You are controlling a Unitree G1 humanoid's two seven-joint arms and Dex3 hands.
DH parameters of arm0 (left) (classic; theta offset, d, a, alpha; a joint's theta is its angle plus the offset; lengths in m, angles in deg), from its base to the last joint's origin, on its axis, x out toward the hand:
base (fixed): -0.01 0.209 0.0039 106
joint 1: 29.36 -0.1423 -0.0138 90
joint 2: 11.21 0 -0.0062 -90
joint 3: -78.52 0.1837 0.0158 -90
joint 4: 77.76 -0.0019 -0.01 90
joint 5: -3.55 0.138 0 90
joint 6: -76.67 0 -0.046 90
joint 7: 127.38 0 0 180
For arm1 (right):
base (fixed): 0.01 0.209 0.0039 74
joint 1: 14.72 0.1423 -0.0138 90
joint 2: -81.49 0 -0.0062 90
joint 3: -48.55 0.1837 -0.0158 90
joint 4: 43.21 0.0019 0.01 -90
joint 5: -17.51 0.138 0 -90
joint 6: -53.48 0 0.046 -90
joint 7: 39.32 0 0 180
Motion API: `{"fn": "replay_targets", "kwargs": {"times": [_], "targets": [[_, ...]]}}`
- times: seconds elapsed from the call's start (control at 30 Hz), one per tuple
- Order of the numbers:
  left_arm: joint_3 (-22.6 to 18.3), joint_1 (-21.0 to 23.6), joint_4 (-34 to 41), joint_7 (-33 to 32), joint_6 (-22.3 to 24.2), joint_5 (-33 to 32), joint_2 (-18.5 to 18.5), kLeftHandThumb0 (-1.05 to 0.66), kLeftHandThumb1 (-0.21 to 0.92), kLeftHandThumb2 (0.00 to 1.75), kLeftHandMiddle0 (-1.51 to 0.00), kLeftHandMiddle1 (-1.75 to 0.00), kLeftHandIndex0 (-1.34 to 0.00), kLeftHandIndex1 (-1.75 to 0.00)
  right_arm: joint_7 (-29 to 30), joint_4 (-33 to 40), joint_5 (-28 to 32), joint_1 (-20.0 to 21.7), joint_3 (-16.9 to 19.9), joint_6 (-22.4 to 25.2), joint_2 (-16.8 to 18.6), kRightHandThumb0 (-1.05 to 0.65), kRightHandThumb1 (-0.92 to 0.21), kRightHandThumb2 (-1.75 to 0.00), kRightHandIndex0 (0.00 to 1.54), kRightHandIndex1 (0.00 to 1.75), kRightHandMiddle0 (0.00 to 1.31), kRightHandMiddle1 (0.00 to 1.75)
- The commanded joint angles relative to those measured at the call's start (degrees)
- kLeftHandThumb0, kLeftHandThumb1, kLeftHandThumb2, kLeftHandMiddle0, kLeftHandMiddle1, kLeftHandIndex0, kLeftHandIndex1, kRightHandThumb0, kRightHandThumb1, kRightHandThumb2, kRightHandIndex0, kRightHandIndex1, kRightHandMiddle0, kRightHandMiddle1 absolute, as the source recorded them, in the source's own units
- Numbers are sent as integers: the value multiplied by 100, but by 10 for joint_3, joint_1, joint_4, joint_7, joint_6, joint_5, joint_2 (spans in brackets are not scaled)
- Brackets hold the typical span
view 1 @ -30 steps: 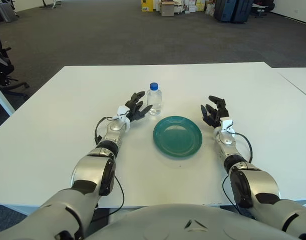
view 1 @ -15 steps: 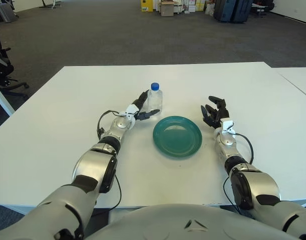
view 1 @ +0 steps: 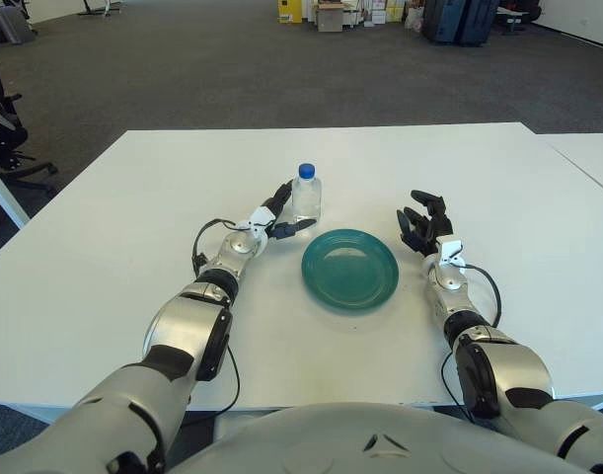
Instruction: Put the bottle into the plate.
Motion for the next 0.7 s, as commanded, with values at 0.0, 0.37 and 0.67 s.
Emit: {"fn": "replay_targets", "kwargs": {"times": [0.0, 0.37, 0.67], "targets": [[-10, 30, -3, 1, 16, -11, -7, -103, 90, 7, 0, 0, 0, 0, -8, -2, 10, -13, 4, 3, 1, -52, -71, -67, 38, 43, 0, 108], [-42, 67, -12, -25, 63, -35, -46, -97, 92, 4, -6, -1, -1, -23, -26, 1, 25, -19, 15, 8, 3, -41, -66, -83, 34, 70, 0, 120], [-69, 91, -16, -32, 94, -60, -74, -92, 91, 3, -23, -7, 0, -64, -40, 1, 45, -22, 29, 8, 7, -33, -67, -90, 38, 77, 11, 126]]}}
